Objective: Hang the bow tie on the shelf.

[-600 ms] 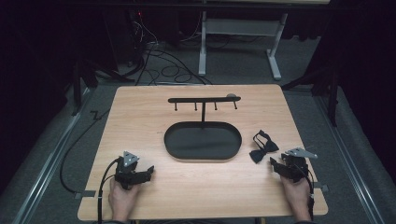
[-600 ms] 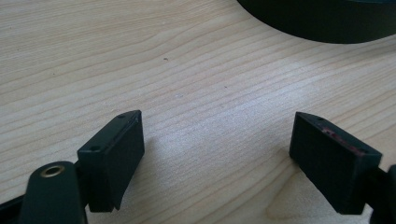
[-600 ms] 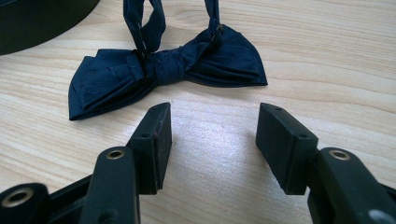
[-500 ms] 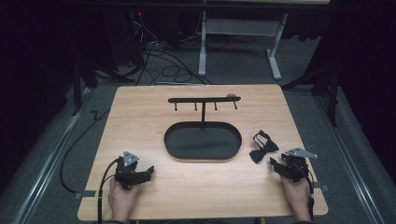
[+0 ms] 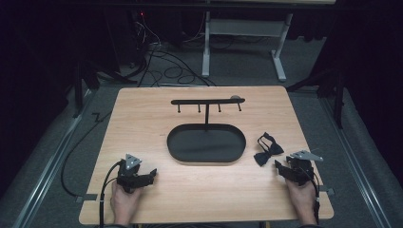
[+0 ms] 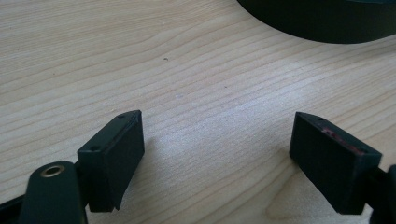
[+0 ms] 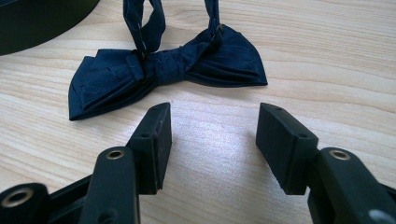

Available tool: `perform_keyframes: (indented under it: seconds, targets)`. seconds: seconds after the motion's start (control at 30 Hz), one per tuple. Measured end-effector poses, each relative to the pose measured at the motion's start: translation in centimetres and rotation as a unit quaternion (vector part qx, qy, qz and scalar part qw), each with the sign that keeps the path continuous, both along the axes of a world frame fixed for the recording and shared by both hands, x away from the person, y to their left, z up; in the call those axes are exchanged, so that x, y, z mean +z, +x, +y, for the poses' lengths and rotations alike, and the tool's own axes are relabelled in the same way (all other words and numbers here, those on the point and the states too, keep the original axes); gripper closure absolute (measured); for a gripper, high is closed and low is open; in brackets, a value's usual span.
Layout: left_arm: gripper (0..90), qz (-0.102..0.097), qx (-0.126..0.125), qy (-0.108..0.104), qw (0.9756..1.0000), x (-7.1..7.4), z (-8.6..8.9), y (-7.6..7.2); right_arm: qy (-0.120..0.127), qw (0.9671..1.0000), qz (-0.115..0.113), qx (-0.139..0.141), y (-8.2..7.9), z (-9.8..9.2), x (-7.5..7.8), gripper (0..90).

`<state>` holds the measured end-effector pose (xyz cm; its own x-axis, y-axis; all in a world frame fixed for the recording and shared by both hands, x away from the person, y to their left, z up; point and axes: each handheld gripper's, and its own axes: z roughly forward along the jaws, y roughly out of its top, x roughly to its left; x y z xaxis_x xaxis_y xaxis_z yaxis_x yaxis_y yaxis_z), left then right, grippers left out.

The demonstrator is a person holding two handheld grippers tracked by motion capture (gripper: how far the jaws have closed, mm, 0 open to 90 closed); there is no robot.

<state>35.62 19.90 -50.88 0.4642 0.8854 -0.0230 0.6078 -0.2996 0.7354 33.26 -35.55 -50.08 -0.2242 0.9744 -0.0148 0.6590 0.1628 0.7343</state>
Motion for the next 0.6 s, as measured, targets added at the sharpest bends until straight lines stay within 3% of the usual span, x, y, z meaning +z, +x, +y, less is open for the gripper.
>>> perform_keyframes:
  seconds: [0.6]
  targets:
    - [18.4, 0.000, 0.000, 0.000, 1.0000, 0.00, 0.00, 0.00, 0.002, 1.0000, 0.002, 0.005, -0.07, 0.06, 0.02, 46.5]
